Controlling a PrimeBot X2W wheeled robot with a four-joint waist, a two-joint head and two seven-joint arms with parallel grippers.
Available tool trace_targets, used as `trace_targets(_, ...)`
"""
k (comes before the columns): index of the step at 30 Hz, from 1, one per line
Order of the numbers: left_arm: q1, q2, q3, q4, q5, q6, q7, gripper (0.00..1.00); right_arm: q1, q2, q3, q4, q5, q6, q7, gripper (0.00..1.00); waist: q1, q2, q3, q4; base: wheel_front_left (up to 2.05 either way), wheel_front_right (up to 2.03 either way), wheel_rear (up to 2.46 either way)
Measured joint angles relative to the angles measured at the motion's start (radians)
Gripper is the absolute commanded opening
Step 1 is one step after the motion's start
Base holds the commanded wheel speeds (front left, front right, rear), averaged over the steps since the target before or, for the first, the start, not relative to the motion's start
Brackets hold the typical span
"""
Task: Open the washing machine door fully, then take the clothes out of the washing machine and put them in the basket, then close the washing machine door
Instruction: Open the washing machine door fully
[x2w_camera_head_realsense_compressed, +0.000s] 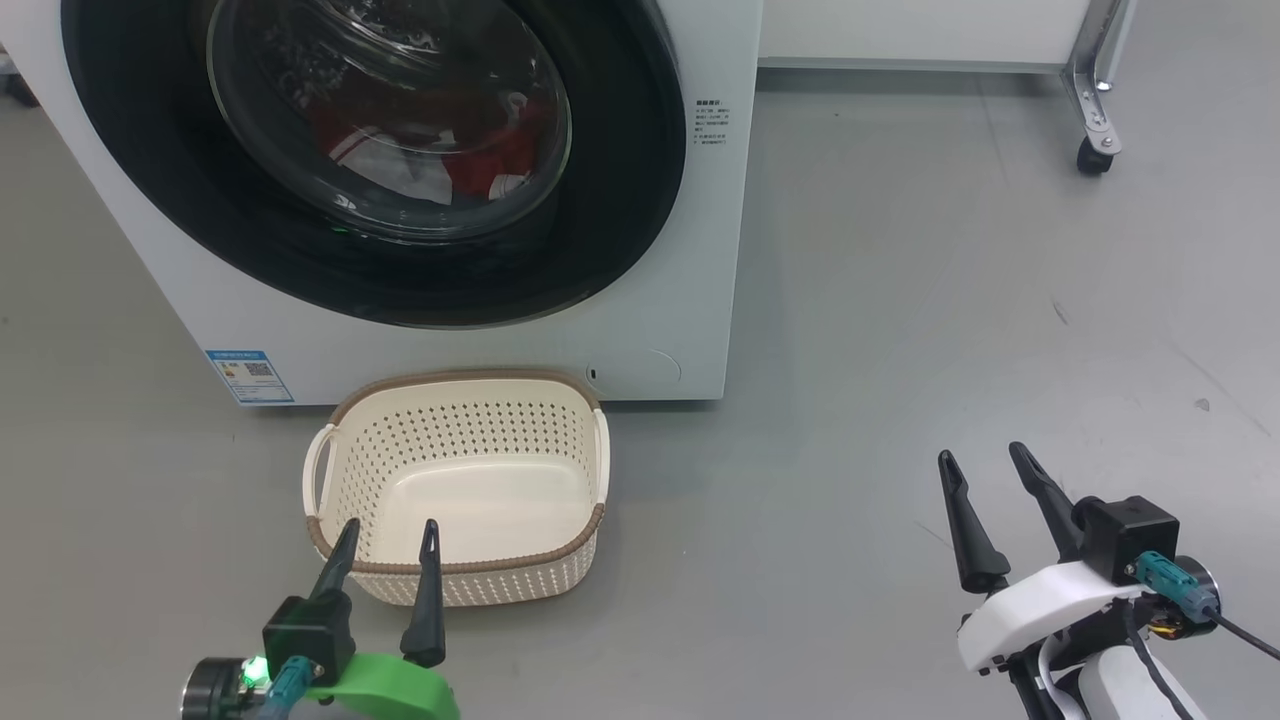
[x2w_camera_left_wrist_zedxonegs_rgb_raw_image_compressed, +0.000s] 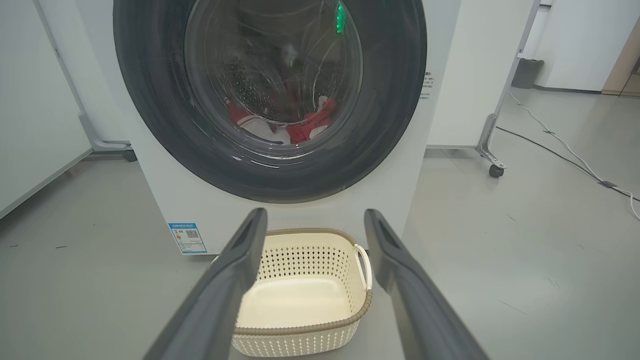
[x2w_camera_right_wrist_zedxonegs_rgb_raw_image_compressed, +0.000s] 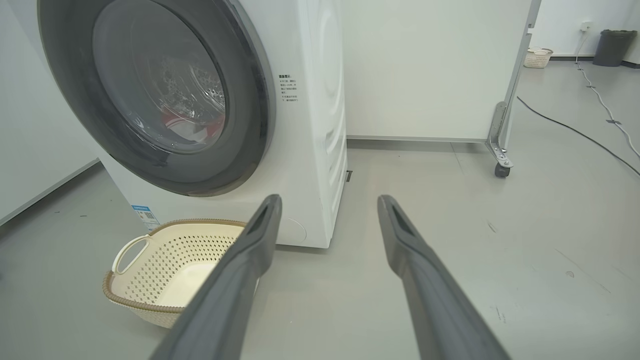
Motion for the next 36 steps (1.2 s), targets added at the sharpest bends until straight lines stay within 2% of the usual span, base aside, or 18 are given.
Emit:
trace_targets(1,-0.001,0.000,-0.001,-0.001,0.000,0.000,0.000,1.00,0.000,0.000,0.000,-0.001,0.000,0.000,0.000,0.87,0.0000,0.0000,0.004,0.001,0.00,0.00,0.00)
trace_targets(2,-0.002,0.000,-0.003,-0.002,0.000,0.000,0.000,1.00,-0.001,-0.001,0.000,-0.001,0.000,0.001,0.000,0.16,0.0000,0.0000,0.009,0.002,0.00,0.00,0.00)
trace_targets(3,-0.003,0.000,-0.005,-0.003,0.000,0.000,0.000,1.00,-0.001,-0.001,0.000,-0.003,0.000,0.001,0.000,0.00,0.0000,0.0000,0.014,0.004,0.00,0.00,0.00)
trace_targets(8,-0.021,0.000,-0.014,-0.013,0.000,0.000,0.000,1.00,-0.021,-0.002,-0.011,-0.023,0.019,0.005,0.000,0.00,0.0000,0.0000,0.045,0.013,0.00,0.00,0.00)
trace_targets(14,-0.051,0.000,-0.035,-0.027,-0.002,0.000,0.000,1.00,-0.068,-0.002,-0.050,-0.046,0.085,0.030,0.019,0.00,0.0000,0.0000,0.095,0.031,0.00,0.00,0.00)
trace_targets(17,-0.064,0.000,-0.038,-0.034,-0.011,0.000,0.000,1.00,-0.108,0.001,-0.082,-0.061,0.148,0.046,0.042,0.00,0.0000,0.0000,0.123,0.043,0.00,0.00,0.00)
trace_targets(20,-0.090,0.000,-0.054,-0.045,-0.011,0.000,0.000,1.00,-0.150,0.034,-0.133,-0.076,0.288,0.072,0.084,0.00,0.0000,0.0000,0.155,0.057,0.00,0.00,0.00)
trace_targets(23,-0.119,0.000,-0.057,-0.060,-0.011,0.000,0.000,1.00,-0.205,0.048,-0.169,-0.091,0.377,0.075,0.130,0.00,0.0000,0.0000,0.191,0.073,0.00,0.00,0.00)
trace_targets(28,-0.148,0.000,-0.069,-0.069,-0.012,0.000,0.000,1.00,-0.324,0.019,-0.229,-0.114,0.487,0.081,0.214,0.00,0.0000,0.0000,0.254,0.102,0.00,0.00,0.00)
trace_targets(32,-0.177,0.000,-0.100,-0.081,-0.017,0.000,0.000,1.00,-0.434,-0.053,-0.231,-0.134,0.481,0.085,0.272,0.00,0.0000,0.0000,0.308,0.126,0.00,0.00,0.00)
trace_targets(36,-0.218,0.000,-0.118,-0.095,-0.020,0.000,0.000,1.00,-0.542,-0.091,-0.251,-0.140,0.496,0.085,0.327,0.00,0.0000,0.0000,0.362,0.151,0.00,0.00,0.00)
